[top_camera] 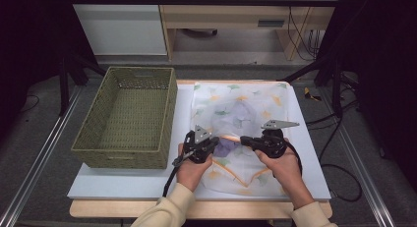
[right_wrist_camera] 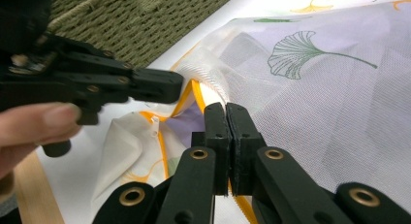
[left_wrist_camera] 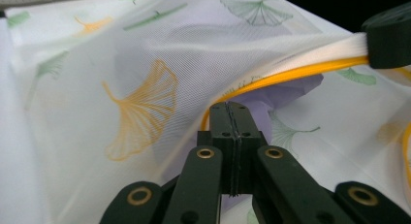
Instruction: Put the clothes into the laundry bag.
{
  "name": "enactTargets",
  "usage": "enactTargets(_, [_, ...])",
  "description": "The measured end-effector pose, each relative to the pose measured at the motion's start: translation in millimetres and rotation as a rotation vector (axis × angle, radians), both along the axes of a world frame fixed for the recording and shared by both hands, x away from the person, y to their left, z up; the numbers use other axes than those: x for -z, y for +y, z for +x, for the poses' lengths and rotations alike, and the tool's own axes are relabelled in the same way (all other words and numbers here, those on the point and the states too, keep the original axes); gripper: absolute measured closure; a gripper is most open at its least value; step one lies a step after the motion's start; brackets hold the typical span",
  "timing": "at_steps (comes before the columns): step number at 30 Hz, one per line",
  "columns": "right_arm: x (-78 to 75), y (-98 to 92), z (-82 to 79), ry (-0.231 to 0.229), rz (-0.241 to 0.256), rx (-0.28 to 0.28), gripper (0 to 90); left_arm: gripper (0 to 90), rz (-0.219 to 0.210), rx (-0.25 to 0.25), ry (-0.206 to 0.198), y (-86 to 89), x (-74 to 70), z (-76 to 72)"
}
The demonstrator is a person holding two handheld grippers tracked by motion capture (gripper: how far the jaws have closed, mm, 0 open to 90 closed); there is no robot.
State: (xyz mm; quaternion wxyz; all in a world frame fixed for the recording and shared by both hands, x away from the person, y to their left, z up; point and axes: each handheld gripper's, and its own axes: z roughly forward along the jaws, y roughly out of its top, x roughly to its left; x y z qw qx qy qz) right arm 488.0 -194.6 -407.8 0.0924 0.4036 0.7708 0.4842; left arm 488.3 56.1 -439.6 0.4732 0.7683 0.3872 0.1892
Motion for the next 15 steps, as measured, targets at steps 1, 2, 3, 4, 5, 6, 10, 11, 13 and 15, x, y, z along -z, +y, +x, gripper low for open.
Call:
enactTargets(1, [-0.6, 0.6, -0.3, 0.005, 0.002, 0.004, 88.9, 90.0, -0.001, 0.001, -0.002, 2.9, -2.6, -1.0])
enactTargets(2, [-1.0, 1.1, -0.3, 0.005, 0.005, 0.003, 88.9, 90.0, -0.005, 0.001, -0.007, 5.1, -4.7, -1.8])
enactTargets(3, [-1.2, 1.3, 0.0, -0.002, 0.001, 0.001, 88.9, 90.0, -0.003, 0.001, -0.013, 7.3, -6.5, -2.4])
enactTargets(4, [-2.1, 1.5, -0.4, 0.000, 0.003, -0.001, 88.9, 90.0, -0.004, -0.001, -0.017, 9.2, -7.8, -3.0])
enactTargets(5, [-3.1, 1.8, -0.8, 0.001, 0.005, -0.002, 88.9, 90.0, -0.004, -0.005, -0.021, 11.0, -8.7, -3.3])
enactTargets(6, [-4.1, 1.9, -1.1, -0.001, 0.005, -0.003, 88.9, 90.0, -0.006, -0.010, -0.023, 12.6, -9.2, -3.5])
enactTargets(10, [-9.3, 2.5, -2.0, -0.005, 0.005, -0.006, 88.9, 89.0, 0.017, -0.008, -0.036, 14.8, -9.4, -4.1])
enactTargets(11, [-11.1, 2.5, -2.1, -0.013, 0.005, -0.005, 88.9, 87.8, 0.013, -0.008, -0.037, 14.2, -8.9, -4.3])
enactTargets(13, [-13.5, 2.2, -2.5, -0.017, 0.006, -0.008, 88.9, 86.0, 0.011, -0.005, -0.038, 12.4, -7.9, -4.7])
enactTargets(15, [-15.6, 2.1, -2.7, -0.018, 0.004, -0.007, 88.9, 83.8, 0.013, 0.007, -0.040, 10.1, -7.0, -5.0])
